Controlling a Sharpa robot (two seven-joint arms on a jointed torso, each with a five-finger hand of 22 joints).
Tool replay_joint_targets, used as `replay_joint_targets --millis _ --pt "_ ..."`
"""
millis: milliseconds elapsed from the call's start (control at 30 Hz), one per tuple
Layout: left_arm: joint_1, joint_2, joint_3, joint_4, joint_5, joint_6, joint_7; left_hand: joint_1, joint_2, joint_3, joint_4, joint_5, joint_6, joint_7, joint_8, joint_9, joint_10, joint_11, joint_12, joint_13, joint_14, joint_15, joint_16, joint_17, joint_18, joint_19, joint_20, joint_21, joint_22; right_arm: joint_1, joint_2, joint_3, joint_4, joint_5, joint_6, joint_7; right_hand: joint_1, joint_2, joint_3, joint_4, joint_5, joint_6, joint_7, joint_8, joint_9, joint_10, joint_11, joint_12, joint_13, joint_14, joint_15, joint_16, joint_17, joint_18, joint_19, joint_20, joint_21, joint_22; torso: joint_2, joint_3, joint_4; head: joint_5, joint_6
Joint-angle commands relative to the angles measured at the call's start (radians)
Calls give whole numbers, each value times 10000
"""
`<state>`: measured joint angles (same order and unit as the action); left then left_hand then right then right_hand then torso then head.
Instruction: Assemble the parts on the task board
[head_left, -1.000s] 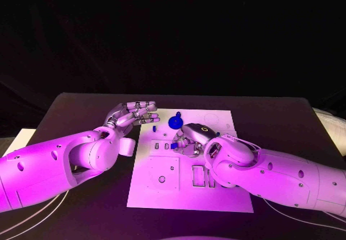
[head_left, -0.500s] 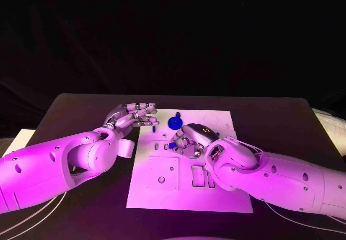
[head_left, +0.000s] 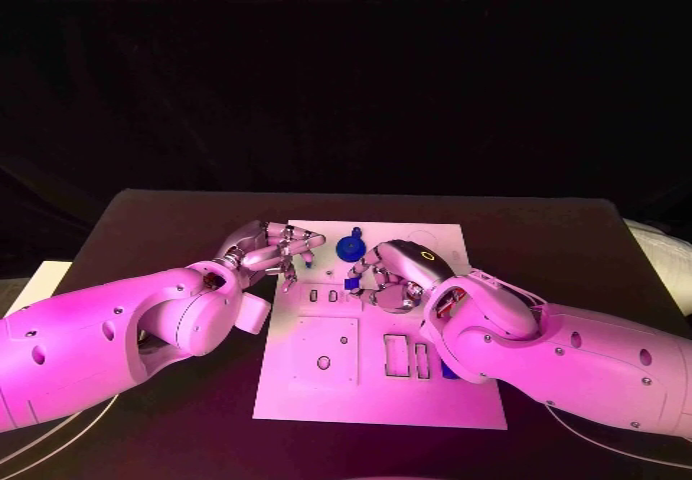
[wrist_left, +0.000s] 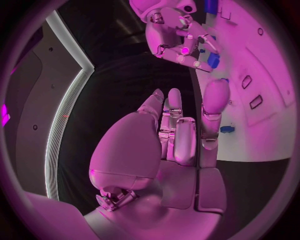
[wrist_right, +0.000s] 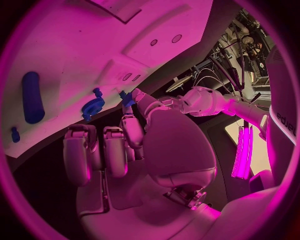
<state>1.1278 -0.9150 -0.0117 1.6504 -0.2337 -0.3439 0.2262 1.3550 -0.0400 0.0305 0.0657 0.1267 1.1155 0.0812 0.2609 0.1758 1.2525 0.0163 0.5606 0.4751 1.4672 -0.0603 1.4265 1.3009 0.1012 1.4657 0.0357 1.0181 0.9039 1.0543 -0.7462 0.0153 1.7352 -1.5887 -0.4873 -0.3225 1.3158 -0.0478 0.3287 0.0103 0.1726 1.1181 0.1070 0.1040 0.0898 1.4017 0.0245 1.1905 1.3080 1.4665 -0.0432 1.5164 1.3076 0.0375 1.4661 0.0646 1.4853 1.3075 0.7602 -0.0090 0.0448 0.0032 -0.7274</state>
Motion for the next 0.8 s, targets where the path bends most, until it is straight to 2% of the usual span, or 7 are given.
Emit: replay_joint_targets --millis 33,100,133,167,267,500,800 --pt "-7 25 2 64 -1691 69 -1589 -223 13 -378 88 -3 -256 -112 737 602 -449 -78 1712 1509 789 -16 908 2086 -237 105 -57 1514 1672 21 -85 8 135 -26 -71 24 -87 -40 2 87 72 98 -31 5 70 65 -48 42 199 859 -62 64 1780 -18 302 -68 61 1000 11 -1 9 7 28" --pt "-8 41 2 82 -1912 85 -1858 -350 38 -560 175 -7 -420 -116 1109 929 -385 -141 2721 2516 922 -4 1211 2430 -284 75 -59 2029 2264 28 -112 10 168 -45 -55 4 -96 -52 -2 90 75 103 -33 5 71 66 -50 36 194 865 -64 79 1806 -24 314 -69 74 1027 11 -2 11 9 33" --pt "-9 58 2 97 -2060 104 -2052 -377 62 -696 207 7 -612 -199 1435 1231 -434 -130 3239 3002 968 -5 1310 2543 -275 17 -83 2293 2555 32 -124 11 193 -73 -50 -11 -96 -53 -2 90 76 103 -34 5 71 67 -50 39 196 866 -64 81 1811 -24 316 -69 75 1029 12 -2 14 14 33" --pt "-9 75 2 110 -2177 115 -2206 -481 82 -805 284 -19 -671 -129 1647 1419 -361 -163 3613 3381 1022 -41 1416 2667 -310 14 -34 2506 2810 34 -131 12 213 -111 -52 -26 -96 -53 -2 90 76 104 -34 6 71 67 -50 38 195 866 -64 82 1813 -25 316 -69 76 1031 13 -1 16 17 31" --pt "-11 129 2 152 -2508 154 -2644 -452 148 -1032 336 -10 -973 -189 2228 1973 -210 -224 4398 4158 1036 -77 1443 2699 -353 15 14 3009 3415 38 -142 13 264 -219 -64 -75 -97 -55 -1 90 77 107 -35 7 72 68 -51 38 195 868 -65 87 1822 -26 320 -70 79 1038 14 10 24 40 11" --pt "-13 252 0 221 -3010 226 -3298 -76 291 -1125 224 10 -1254 -295 2894 2601 57 -323 5155 4923 1036 -145 1443 2699 -441 95 -14 3563 4116 41 -145 14 345 -437 -143 -158 -101 -58 10 94 99 142 -51 19 79 93 -64 68 213 878 -73 112 1866 -36 341 -75 101 1084 14 -1 14 84 -14" --pt "-14 344 0 235 -3232 235 -3471 118 344 -1058 158 20 -1289 -364 3130 2802 240 -399 5470 5257 1036 -193 1443 2699 -499 175 -50 3816 4446 40 -118 15 410 -524 -182 -193 -109 -61 14 100 101 161 -59 25 83 109 -70 85 223 882 -78 123 1887 -38 346 -78 106 1095 19 -2 12 87 -46"
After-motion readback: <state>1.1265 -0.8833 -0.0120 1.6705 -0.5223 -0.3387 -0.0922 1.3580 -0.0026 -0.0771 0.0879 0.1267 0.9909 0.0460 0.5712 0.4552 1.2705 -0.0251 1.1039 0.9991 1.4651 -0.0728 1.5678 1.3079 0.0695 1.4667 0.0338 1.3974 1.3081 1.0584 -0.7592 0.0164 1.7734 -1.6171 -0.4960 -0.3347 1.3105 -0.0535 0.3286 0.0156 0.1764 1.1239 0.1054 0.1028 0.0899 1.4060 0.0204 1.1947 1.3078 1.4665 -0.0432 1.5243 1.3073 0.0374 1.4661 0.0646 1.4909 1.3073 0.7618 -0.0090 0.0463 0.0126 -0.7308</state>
